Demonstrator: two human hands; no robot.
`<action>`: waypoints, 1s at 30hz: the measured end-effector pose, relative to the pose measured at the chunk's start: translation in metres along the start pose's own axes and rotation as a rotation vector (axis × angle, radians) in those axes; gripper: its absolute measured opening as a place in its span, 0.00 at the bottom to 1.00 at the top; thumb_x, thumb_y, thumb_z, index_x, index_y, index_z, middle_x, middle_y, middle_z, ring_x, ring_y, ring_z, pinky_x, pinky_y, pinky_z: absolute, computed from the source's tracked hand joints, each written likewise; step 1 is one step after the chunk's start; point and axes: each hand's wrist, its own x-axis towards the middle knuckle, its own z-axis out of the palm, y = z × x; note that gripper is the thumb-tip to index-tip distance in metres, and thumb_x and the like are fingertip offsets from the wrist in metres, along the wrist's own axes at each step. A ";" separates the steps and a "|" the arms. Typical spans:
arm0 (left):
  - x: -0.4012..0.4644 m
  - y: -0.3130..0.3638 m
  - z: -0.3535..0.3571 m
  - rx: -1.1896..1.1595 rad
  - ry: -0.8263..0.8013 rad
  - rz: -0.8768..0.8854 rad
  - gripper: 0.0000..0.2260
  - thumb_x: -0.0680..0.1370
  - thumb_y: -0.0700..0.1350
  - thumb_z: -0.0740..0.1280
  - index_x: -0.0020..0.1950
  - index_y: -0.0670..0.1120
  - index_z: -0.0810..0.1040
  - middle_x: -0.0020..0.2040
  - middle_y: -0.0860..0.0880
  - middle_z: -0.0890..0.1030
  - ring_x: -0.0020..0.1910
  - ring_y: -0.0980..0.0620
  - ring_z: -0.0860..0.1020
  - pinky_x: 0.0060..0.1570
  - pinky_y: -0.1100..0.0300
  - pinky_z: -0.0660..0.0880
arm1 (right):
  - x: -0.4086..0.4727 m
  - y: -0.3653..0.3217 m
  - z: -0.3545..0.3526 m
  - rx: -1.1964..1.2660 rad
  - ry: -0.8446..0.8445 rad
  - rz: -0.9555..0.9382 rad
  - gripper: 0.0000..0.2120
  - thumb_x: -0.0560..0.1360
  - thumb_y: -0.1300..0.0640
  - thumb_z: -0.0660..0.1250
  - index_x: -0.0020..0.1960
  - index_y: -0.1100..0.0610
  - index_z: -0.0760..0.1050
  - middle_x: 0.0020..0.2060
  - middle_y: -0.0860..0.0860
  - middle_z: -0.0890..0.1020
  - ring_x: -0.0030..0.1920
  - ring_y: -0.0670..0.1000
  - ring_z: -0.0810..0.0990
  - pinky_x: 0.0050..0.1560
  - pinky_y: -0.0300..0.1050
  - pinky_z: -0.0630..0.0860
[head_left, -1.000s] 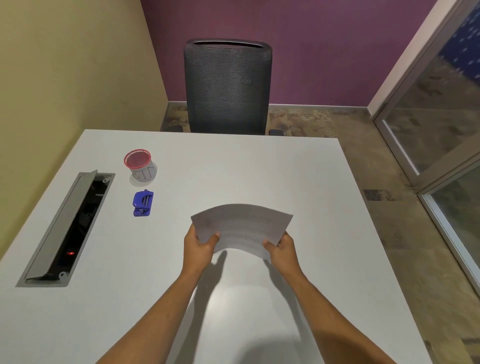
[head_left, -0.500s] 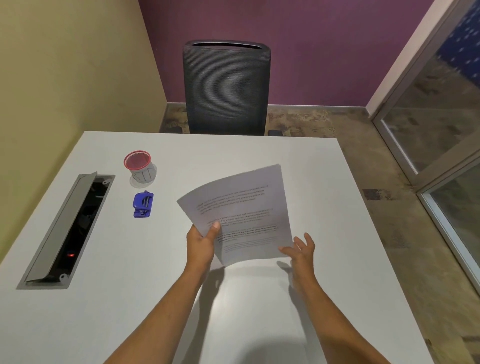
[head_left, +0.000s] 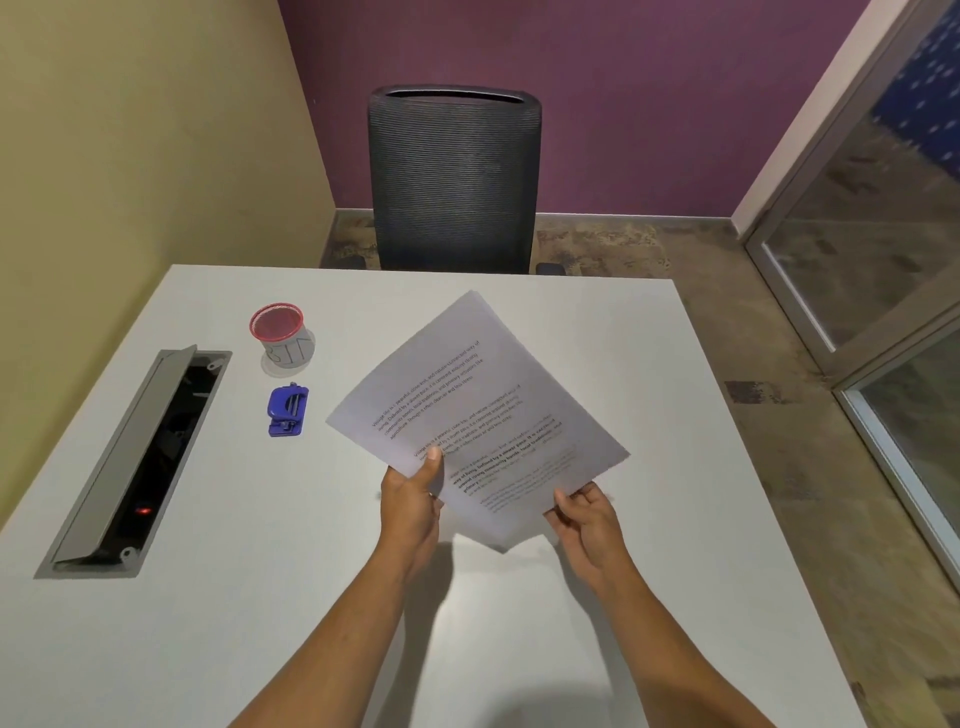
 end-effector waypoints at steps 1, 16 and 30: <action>0.000 -0.001 -0.001 -0.007 -0.003 -0.016 0.12 0.79 0.40 0.66 0.60 0.54 0.76 0.54 0.52 0.85 0.52 0.53 0.83 0.43 0.56 0.80 | -0.001 -0.001 0.000 -0.001 0.006 0.004 0.21 0.69 0.67 0.71 0.60 0.59 0.75 0.56 0.57 0.84 0.60 0.57 0.81 0.51 0.45 0.81; 0.022 0.009 -0.050 0.064 0.050 -0.042 0.11 0.75 0.36 0.70 0.55 0.47 0.83 0.51 0.47 0.86 0.49 0.48 0.84 0.45 0.55 0.80 | -0.004 -0.034 -0.003 -0.372 0.101 -0.138 0.14 0.77 0.72 0.63 0.57 0.58 0.77 0.49 0.52 0.86 0.47 0.48 0.86 0.41 0.39 0.81; 0.042 0.023 -0.074 0.636 -0.171 -0.074 0.11 0.74 0.41 0.73 0.55 0.51 0.80 0.51 0.51 0.86 0.48 0.49 0.85 0.46 0.52 0.80 | 0.002 -0.053 -0.005 -0.745 0.067 -0.093 0.14 0.76 0.71 0.64 0.54 0.54 0.76 0.48 0.51 0.86 0.42 0.45 0.86 0.35 0.36 0.79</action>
